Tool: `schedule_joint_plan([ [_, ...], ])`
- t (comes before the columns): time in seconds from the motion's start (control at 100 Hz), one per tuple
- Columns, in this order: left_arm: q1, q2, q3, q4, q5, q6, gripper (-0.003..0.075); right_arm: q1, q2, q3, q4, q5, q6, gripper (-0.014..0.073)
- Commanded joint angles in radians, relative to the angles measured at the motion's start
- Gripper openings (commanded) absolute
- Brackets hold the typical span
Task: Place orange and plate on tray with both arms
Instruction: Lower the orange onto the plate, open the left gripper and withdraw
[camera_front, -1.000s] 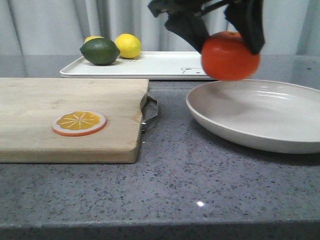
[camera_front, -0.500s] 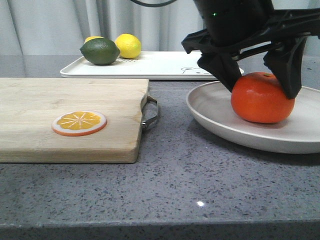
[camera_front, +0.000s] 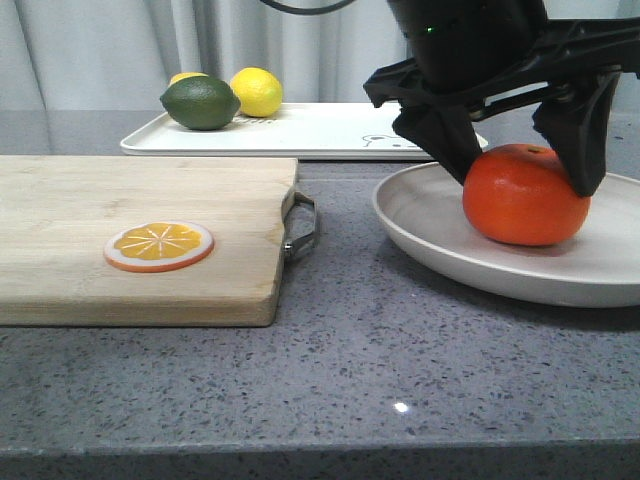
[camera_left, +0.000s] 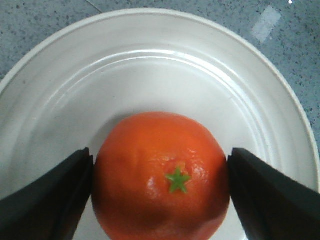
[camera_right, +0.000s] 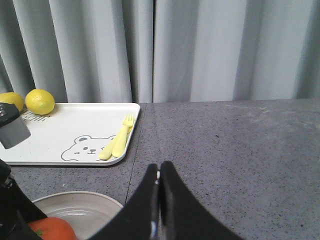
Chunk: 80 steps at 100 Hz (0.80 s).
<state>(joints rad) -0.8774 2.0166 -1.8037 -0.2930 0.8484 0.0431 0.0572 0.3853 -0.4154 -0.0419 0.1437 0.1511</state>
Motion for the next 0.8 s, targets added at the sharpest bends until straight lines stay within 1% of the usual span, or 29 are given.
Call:
schedule_joint_plan([
  [0.0, -0.004, -0.055, -0.035, -0.023, -0.029, 0.000, 0.0507, 0.002, 0.013, -0.039, -0.004, -0.076, -0.006, -0.0060],
  [0.48, 0.007, -0.055, -0.068, -0.027, 0.004, -0.002, 0.0510, 0.002, 0.013, -0.039, -0.004, -0.076, -0.006, -0.0060],
  [0.55, 0.007, -0.055, -0.074, -0.027, 0.004, -0.002, 0.0536, 0.002, 0.013, -0.039, -0.004, -0.076, -0.006, -0.0060],
  [0.7, 0.007, -0.055, -0.077, -0.027, 0.006, -0.002, 0.0625, 0.002, 0.013, -0.039, -0.004, -0.076, -0.006, -0.0060],
  [0.79, 0.007, -0.055, -0.077, -0.027, 0.010, -0.002, 0.0643, 0.002, 0.013, -0.039, -0.004, -0.076, -0.006, -0.0060],
])
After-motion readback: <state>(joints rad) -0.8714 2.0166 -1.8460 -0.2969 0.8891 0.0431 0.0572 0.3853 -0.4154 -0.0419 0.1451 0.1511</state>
